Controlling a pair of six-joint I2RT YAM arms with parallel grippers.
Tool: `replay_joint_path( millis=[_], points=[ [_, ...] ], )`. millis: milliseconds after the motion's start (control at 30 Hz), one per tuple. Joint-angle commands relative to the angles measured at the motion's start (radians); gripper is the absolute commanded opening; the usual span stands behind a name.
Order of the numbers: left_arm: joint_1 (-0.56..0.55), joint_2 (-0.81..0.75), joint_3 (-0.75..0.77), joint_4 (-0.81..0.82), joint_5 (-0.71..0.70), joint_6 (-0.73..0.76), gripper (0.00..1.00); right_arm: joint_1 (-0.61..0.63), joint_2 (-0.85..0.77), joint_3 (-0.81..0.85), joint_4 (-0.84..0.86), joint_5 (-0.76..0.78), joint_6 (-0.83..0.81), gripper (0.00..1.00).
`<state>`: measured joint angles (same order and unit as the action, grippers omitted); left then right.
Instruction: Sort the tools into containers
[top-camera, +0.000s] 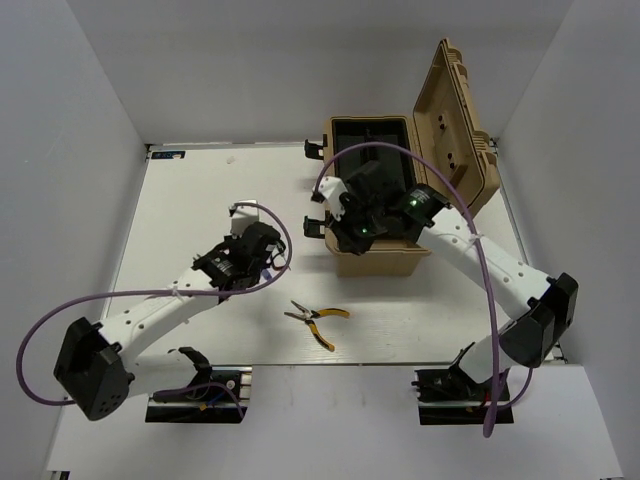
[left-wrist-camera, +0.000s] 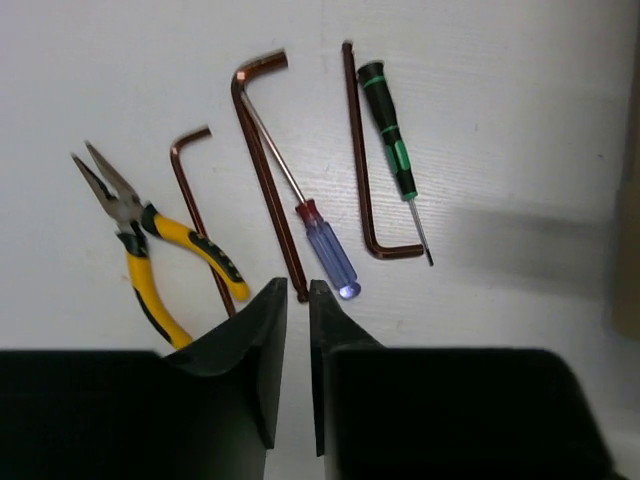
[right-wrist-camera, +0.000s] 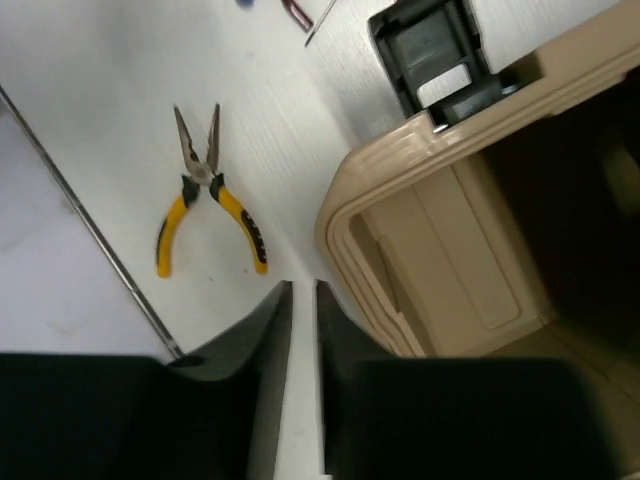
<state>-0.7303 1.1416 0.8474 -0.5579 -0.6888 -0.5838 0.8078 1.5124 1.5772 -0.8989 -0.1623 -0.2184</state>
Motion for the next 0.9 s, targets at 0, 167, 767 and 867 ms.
replay_joint_path(
  millis=[0, 167, 767, 867],
  points=[
    [0.040, 0.039, -0.025, 0.065, 0.061, -0.033, 0.20, 0.050, -0.075, -0.049, 0.051, 0.066, -0.022, 0.25],
    [0.049, 0.000, -0.068, 0.066, 0.170, -0.056, 0.28, 0.105, -0.112, -0.144, 0.046, -0.084, -0.096, 0.38],
    [0.058, -0.436, -0.079, -0.247, 0.120, -0.100, 0.78, 0.263, 0.064, -0.402, 0.310, 0.003, -0.513, 0.65],
    [0.058, -0.494, -0.097, -0.290, 0.095, -0.111, 0.78, 0.264, 0.115, -0.390, 0.324, 0.006, -0.521, 0.65]
  ],
)
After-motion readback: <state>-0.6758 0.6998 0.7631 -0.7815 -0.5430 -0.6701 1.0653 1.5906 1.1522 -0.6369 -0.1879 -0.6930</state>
